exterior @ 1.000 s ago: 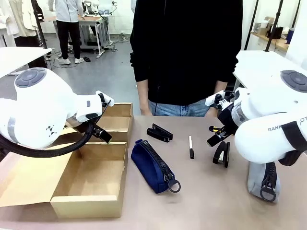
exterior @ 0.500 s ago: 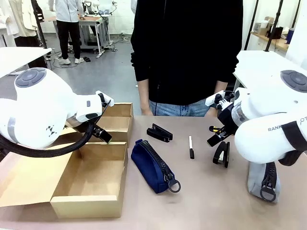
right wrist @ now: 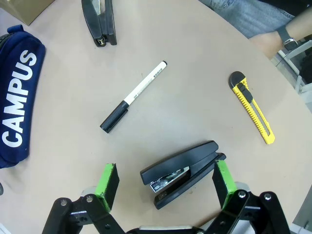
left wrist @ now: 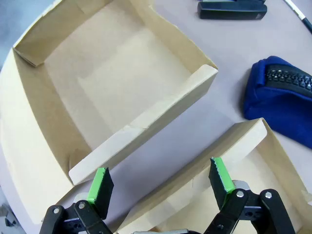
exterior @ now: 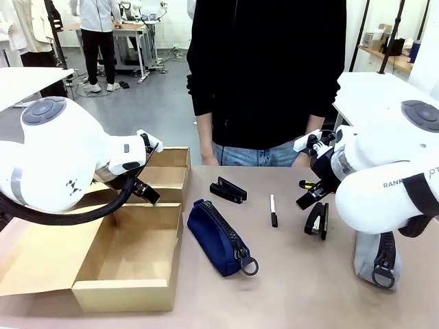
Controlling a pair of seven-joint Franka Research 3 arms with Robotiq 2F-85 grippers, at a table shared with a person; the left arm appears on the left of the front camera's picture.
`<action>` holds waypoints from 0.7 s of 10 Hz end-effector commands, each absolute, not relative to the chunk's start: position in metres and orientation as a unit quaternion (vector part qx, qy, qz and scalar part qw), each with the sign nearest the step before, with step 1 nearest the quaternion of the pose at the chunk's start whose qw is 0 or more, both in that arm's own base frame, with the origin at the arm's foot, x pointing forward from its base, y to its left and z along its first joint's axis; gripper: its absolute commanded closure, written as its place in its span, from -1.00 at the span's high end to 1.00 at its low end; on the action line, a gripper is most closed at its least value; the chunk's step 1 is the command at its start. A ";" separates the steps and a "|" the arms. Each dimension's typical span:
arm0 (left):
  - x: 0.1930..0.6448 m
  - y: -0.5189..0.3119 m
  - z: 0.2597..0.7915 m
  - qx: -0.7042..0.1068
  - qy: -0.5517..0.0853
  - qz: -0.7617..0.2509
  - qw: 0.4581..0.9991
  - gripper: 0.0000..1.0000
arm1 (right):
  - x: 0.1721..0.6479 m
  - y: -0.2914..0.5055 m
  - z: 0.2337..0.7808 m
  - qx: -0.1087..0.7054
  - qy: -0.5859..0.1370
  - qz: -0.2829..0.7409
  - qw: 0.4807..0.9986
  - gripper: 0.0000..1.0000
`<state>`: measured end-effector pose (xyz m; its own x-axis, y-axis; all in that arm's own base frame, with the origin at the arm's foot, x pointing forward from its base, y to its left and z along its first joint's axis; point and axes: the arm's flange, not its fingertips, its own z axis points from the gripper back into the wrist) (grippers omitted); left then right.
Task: Place items inside the box.
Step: Pick up a Pencil pouch or Stapler and place it inside the Mailer Box closest to the robot.
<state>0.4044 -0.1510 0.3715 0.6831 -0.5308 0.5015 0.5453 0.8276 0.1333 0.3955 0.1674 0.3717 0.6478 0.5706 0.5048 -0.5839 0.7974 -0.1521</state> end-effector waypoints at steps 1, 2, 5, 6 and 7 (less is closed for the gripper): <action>0.404 -0.151 0.372 -0.013 -0.269 -0.293 0.917 1.00 | 0.395 0.167 0.372 0.012 -0.274 0.318 0.908 1.00; 0.393 -0.147 0.392 -0.049 -0.273 -0.350 0.895 1.00 | 0.391 0.161 0.388 0.037 -0.257 0.320 0.911 1.00; 0.343 -0.097 0.492 -0.189 -0.283 -0.324 0.883 1.00 | 0.359 0.089 0.487 0.167 -0.216 0.181 0.945 1.00; 0.332 -0.069 0.509 -0.252 -0.281 -0.322 0.868 1.00 | 0.347 0.051 0.506 0.243 -0.202 0.149 0.937 1.00; 0.328 -0.034 0.517 -0.302 -0.281 -0.298 0.861 1.00 | 0.333 0.001 0.514 0.327 -0.203 0.102 0.917 1.00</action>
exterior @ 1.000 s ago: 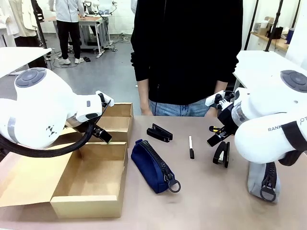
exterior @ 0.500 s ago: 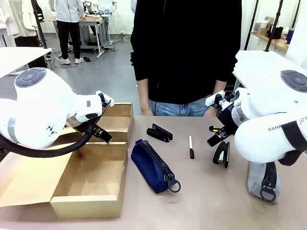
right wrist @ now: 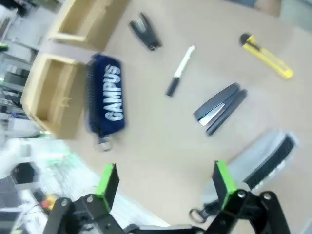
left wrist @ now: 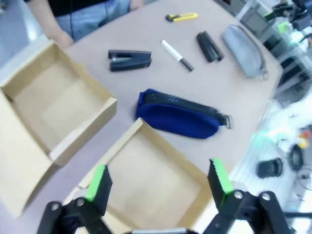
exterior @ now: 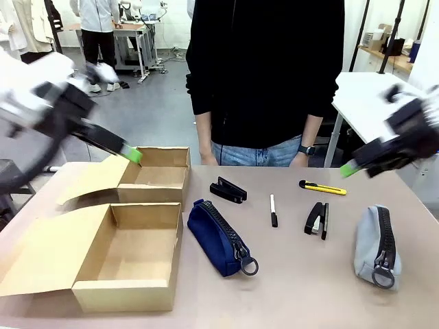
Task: Place items inside the box.
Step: Pick up a Pencil pouch or Stapler and place it inside the Mailer Box closest to the robot.
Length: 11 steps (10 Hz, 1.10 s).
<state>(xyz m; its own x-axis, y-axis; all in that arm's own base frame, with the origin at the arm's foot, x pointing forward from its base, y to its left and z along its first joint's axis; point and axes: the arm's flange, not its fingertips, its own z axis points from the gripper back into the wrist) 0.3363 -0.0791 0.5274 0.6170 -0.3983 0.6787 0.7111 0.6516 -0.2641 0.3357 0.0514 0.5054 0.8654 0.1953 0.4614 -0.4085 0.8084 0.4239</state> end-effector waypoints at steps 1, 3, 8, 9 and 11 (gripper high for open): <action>0.331 0.004 0.514 -0.366 -0.273 -0.267 0.849 1.00 | 0.319 -0.049 0.510 0.397 -0.217 0.035 0.891 1.00; 0.339 0.088 0.480 -0.488 -0.281 -0.148 0.813 1.00 | 0.288 -0.146 0.483 0.529 -0.265 -0.083 0.802 1.00; 0.314 0.180 0.400 -0.625 -0.384 0.121 0.669 1.00 | 0.272 -0.232 0.412 0.567 -0.284 -0.277 0.722 1.00; 0.304 0.198 0.410 -0.601 -0.345 0.067 0.717 1.00 | 0.247 -0.244 0.418 0.585 -0.258 -0.251 0.727 1.00; 0.304 0.198 0.410 -0.601 -0.345 0.067 0.717 1.00 | 0.247 -0.244 0.418 0.585 -0.258 -0.251 0.727 1.00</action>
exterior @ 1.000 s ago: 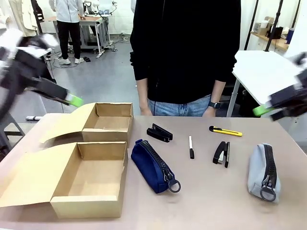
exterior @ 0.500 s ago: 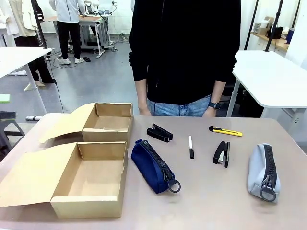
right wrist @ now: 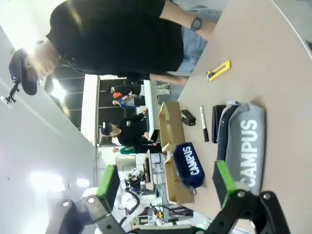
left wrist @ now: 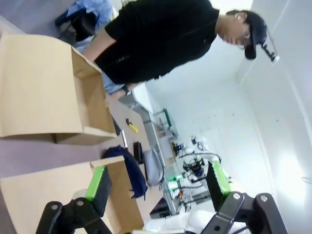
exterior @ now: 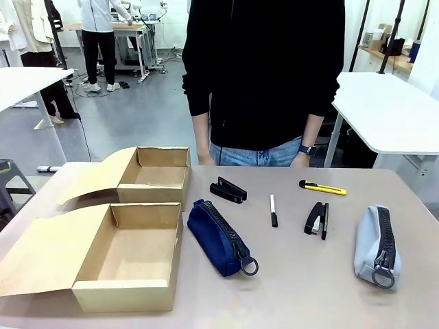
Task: Place items inside the box.
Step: Pick up a Pencil pouch or Stapler and place it inside the Mailer Box closest to the robot.
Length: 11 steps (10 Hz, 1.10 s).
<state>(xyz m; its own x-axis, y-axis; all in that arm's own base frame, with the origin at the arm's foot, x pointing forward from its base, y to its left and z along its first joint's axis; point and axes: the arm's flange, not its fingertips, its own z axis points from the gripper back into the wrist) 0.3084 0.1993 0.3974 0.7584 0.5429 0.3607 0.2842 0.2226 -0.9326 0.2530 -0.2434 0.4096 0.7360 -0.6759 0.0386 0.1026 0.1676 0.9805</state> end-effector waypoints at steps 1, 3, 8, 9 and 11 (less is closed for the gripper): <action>0.304 0.198 0.410 -0.601 -0.345 0.067 0.717 1.00 | 0.247 -0.244 0.418 0.585 -0.258 -0.251 0.727 1.00; 0.304 0.198 0.410 -0.601 -0.345 0.067 0.717 1.00 | 0.247 -0.244 0.418 0.585 -0.258 -0.251 0.727 1.00; 0.304 0.198 0.410 -0.601 -0.345 0.067 0.717 1.00 | 0.249 -0.227 0.439 0.544 -0.244 -0.215 0.773 1.00; 0.304 0.198 0.410 -0.601 -0.345 0.067 0.717 1.00 | 0.247 -0.260 0.429 0.579 -0.234 -0.225 0.748 1.00; 0.304 0.198 0.410 -0.601 -0.345 0.067 0.717 1.00 | 0.222 -0.303 0.405 0.590 -0.246 -0.282 0.716 1.00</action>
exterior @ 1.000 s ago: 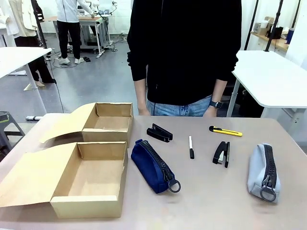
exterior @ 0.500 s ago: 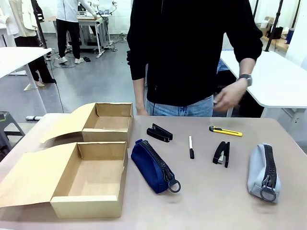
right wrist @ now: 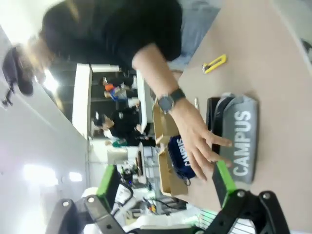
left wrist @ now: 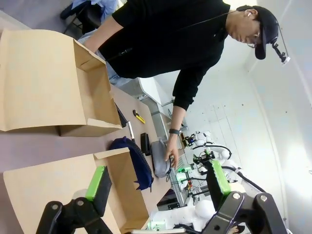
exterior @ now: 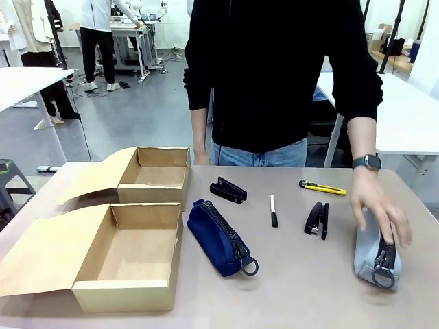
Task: Place items inside the box.
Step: Pick up a Pencil pouch or Stapler and place it inside the Mailer Box closest to the robot.
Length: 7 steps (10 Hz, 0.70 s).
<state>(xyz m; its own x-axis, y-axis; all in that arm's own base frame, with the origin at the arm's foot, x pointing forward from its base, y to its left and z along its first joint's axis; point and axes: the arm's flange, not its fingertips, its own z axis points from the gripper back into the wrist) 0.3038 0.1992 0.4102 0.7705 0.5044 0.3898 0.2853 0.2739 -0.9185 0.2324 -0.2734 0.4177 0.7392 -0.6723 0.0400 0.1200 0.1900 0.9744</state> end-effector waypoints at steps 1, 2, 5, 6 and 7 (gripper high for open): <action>0.304 0.198 0.410 -0.601 -0.345 0.067 0.717 1.00 | 0.212 -0.311 0.395 0.602 -0.250 -0.291 0.700 1.00; 0.304 0.198 0.410 -0.601 -0.345 0.067 0.717 1.00 | 0.210 -0.311 0.387 0.596 -0.242 -0.309 0.701 1.00; 0.304 0.198 0.410 -0.601 -0.345 0.067 0.717 1.00 | 0.217 -0.299 0.389 0.590 -0.240 -0.303 0.709 1.00; 0.304 0.198 0.410 -0.601 -0.345 0.067 0.717 1.00 | 0.220 -0.294 0.393 0.588 -0.237 -0.293 0.716 1.00; 0.304 0.198 0.410 -0.601 -0.345 0.067 0.717 1.00 | 0.223 -0.289 0.396 0.584 -0.236 -0.286 0.722 1.00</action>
<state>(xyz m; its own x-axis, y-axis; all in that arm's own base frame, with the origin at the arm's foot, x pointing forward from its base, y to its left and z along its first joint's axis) 0.3039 0.1989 0.4102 0.7706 0.5032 0.3911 0.2873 0.2736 -0.9179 0.2216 -0.2955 0.3899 0.7189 -0.6943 -0.0342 0.1670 0.1248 0.9780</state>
